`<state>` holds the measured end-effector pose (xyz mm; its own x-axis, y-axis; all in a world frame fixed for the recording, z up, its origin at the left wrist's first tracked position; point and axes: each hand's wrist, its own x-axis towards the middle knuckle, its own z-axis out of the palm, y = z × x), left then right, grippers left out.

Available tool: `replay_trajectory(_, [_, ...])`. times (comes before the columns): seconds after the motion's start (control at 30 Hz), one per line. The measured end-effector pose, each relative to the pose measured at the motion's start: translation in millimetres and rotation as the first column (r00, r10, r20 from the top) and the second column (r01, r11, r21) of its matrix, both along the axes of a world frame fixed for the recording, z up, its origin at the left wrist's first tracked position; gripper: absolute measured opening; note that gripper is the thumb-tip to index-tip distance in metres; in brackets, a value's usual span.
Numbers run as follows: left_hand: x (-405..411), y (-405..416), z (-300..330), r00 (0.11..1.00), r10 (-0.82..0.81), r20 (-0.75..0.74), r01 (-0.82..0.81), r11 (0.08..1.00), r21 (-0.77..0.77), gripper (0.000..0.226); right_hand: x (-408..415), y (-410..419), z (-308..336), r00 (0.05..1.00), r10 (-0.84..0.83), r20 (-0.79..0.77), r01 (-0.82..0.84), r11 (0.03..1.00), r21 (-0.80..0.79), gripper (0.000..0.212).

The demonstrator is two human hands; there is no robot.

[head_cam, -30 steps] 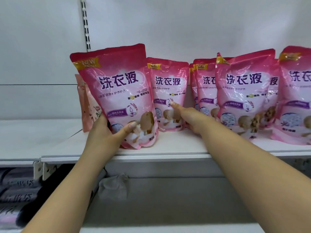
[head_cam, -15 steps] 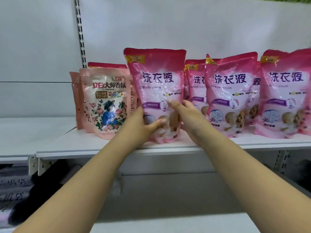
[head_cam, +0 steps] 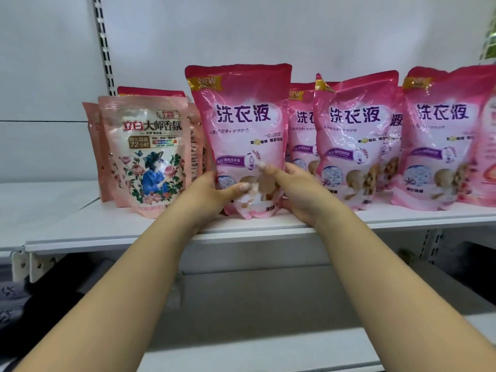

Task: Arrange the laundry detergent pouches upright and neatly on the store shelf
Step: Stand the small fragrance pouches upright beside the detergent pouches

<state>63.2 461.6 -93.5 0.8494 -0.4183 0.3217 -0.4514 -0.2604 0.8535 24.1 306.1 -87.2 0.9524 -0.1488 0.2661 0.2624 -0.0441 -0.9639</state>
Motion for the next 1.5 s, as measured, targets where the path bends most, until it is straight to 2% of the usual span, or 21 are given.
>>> replay_trajectory(0.03, [-1, 1, 0, 1.000, 0.004, 0.005, -0.004, 1.000, -0.003, 0.041, -1, -1, -1, 1.000, 0.004, -0.005, -0.005, 1.000, -0.012, 0.009])
replay_trajectory(0.07, [-2, 2, 1, 1.000, -0.001, -0.004, 0.001, 1.000, -0.013, 0.045, 0, -3, -2, 1.000, 0.007, 0.002, -0.007, 1.000, -0.013, 0.004])
replay_trajectory(0.2, [-4, 6, 2, 0.993, -0.072, -0.096, 0.064, 0.995, -0.082, 0.089, 0, -3, -3, 0.998, -0.037, 0.045, 0.037, 0.999, -0.010, 0.007])
replay_trajectory(0.27, [-3, 7, 0, 0.994, -0.053, -0.097, 0.047, 0.997, -0.063, 0.080, 1, -2, -4, 0.996, -0.065, 0.067, 0.066, 0.998, -0.012, 0.009])
replay_trajectory(0.37, [-1, 5, -1, 0.997, -0.009, -0.071, 0.007, 1.000, -0.028, 0.035, 5, -2, -6, 0.989, -0.126, 0.073, 0.129, 0.991, -0.042, 0.013])
replay_trajectory(0.43, [-2, 4, -2, 0.998, 0.011, -0.062, -0.012, 1.000, -0.026, 0.022, 7, -3, -7, 0.988, -0.135, 0.072, 0.139, 0.989, -0.054, 0.012])
replay_trajectory(0.67, [-6, 3, -1, 0.995, 0.057, -0.077, -0.060, 0.997, -0.041, 0.019, 11, -4, -9, 0.989, -0.130, 0.077, 0.134, 0.990, -0.053, 0.012])
replay_trajectory(0.77, [-11, 0, -2, 0.985, 0.160, 0.063, -0.165, 0.982, 0.087, 0.023, 10, -4, -8, 0.988, -0.142, 0.063, 0.146, 0.988, -0.059, 0.013])
replay_trajectory(0.87, [-16, -1, -3, 0.951, 0.235, 0.200, -0.277, 0.936, 0.216, 0.035, 8, -4, -7, 0.985, -0.168, 0.046, 0.172, 0.981, -0.087, 0.015])
replay_trajectory(0.97, [-27, 9, -1, 0.947, 0.186, 0.263, -0.257, 0.929, 0.267, 0.044, -4, 2, -4, 0.985, -0.162, 0.057, 0.167, 0.979, -0.115, 0.016])
replay_trajectory(1.03, [-35, 22, -2, 0.946, 0.129, 0.298, -0.223, 0.926, 0.306, 0.055, -14, 6, -2, 0.980, -0.190, 0.064, 0.199, 0.963, -0.183, 0.026])
replay_trajectory(1.07, [-37, 34, -2, 0.939, 0.110, 0.325, -0.209, 0.934, 0.289, 0.055, -18, 9, -2, 0.968, -0.237, 0.085, 0.250, 0.945, -0.212, 0.036])
replay_trajectory(1.13, [-40, 59, -2, 0.911, 0.126, 0.393, -0.205, 0.965, 0.166, 0.041, -30, 16, -4, 0.899, -0.384, 0.210, 0.424, 0.882, -0.203, 0.052])
replay_trajectory(1.2, [-38, 85, 1, 0.879, 0.206, 0.430, -0.219, 0.976, -0.019, 0.021, -46, 36, -7, 0.791, -0.499, 0.354, 0.556, 0.827, -0.079, 0.045])
replay_trajectory(1.27, [-27, 111, 7, 0.843, 0.318, 0.433, -0.270, 0.948, -0.170, 0.014, -54, 67, -10, 0.750, -0.506, 0.426, 0.551, 0.834, 0.019, 0.033])
replay_trajectory(1.3, [-20, 123, 9, 0.825, 0.365, 0.431, -0.301, 0.930, -0.211, 0.021, -53, 85, -11, 0.763, -0.472, 0.442, 0.516, 0.856, 0.025, 0.029])
replay_trajectory(1.37, [0, 140, 13, 0.806, 0.425, 0.412, -0.373, 0.905, -0.205, 0.049, -42, 113, -12, 0.810, -0.399, 0.429, 0.473, 0.878, -0.077, 0.037])
replay_trajectory(1.43, [18, 153, 18, 0.832, 0.444, 0.332, -0.424, 0.896, -0.134, 0.075, -22, 135, -4, 0.871, -0.355, 0.339, 0.435, 0.879, -0.196, 0.054])
replay_trajectory(1.5, [34, 158, 28, 0.890, 0.415, 0.190, -0.406, 0.910, -0.088, 0.092, 5, 146, 5, 0.927, -0.326, 0.188, 0.364, 0.903, -0.230, 0.069])
